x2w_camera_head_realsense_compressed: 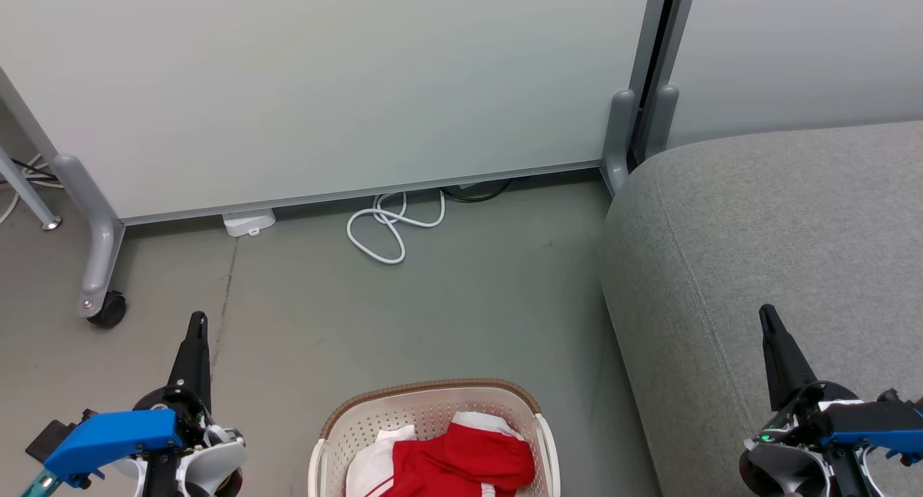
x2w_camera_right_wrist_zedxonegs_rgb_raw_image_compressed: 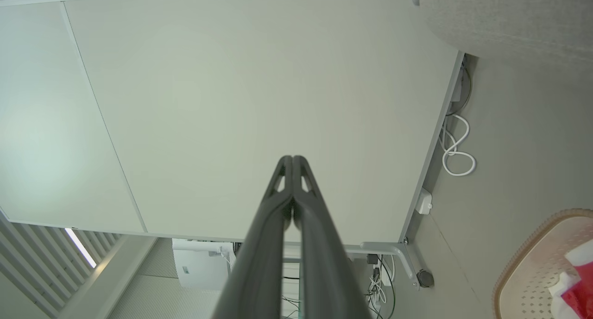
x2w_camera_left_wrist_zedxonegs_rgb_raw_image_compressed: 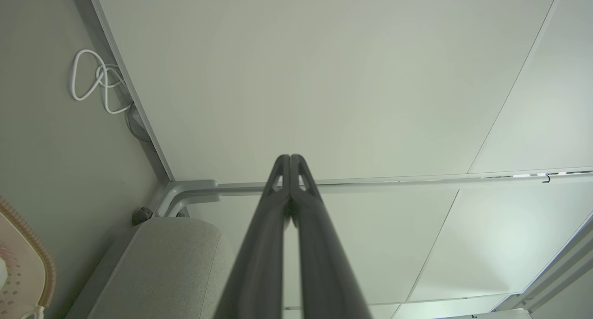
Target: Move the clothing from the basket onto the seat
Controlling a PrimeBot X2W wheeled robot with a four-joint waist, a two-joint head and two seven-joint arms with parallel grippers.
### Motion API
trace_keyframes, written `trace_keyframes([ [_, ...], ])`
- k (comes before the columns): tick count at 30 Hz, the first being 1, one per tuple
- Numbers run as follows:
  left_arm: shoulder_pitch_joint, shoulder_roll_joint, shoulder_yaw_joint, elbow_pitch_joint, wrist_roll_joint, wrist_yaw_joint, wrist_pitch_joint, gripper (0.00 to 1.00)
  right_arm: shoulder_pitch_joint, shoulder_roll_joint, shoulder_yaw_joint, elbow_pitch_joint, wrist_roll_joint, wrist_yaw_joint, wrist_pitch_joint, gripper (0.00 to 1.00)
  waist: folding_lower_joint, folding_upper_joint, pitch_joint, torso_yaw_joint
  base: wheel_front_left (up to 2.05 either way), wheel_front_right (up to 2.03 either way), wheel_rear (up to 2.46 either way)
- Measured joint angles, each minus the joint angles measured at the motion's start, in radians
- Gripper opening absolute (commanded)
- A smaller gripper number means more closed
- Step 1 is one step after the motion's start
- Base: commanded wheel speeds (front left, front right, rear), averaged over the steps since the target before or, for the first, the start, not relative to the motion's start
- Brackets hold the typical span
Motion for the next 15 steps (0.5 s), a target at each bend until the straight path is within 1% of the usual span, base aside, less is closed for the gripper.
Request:
trace_keyframes([
  [15, 0.000, 0.000, 0.000, 0.000, 0.000, 0.000, 0.000, 0.00, 0.000, 0.000, 0.000, 0.000, 0.000, 0.000, 0.000, 0.00, 0.0000, -0.0001, 0.000, 0.000, 0.00, 0.00, 0.00],
])
